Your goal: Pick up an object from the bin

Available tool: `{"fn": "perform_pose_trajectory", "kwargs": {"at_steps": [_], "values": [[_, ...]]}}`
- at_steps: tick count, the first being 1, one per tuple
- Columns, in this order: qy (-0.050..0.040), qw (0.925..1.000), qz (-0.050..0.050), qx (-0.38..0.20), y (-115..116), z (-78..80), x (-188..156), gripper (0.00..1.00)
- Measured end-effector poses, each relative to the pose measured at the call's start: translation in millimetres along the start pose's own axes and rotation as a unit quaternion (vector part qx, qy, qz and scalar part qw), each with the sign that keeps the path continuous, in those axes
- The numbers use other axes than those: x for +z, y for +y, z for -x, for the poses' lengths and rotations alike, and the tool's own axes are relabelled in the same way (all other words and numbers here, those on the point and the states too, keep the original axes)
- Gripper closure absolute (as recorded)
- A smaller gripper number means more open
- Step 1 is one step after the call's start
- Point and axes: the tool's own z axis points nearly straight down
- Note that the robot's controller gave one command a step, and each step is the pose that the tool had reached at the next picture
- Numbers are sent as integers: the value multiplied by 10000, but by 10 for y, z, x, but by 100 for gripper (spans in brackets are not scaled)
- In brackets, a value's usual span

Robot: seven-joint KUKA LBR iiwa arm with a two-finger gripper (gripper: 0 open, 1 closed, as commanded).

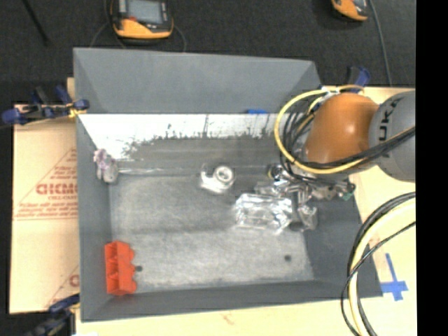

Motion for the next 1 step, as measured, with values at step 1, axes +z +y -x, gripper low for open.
{"fn": "perform_pose_trajectory", "kwargs": {"at_steps": [1], "values": [[11,9885,52,-1514,684,-172,12,0]]}}
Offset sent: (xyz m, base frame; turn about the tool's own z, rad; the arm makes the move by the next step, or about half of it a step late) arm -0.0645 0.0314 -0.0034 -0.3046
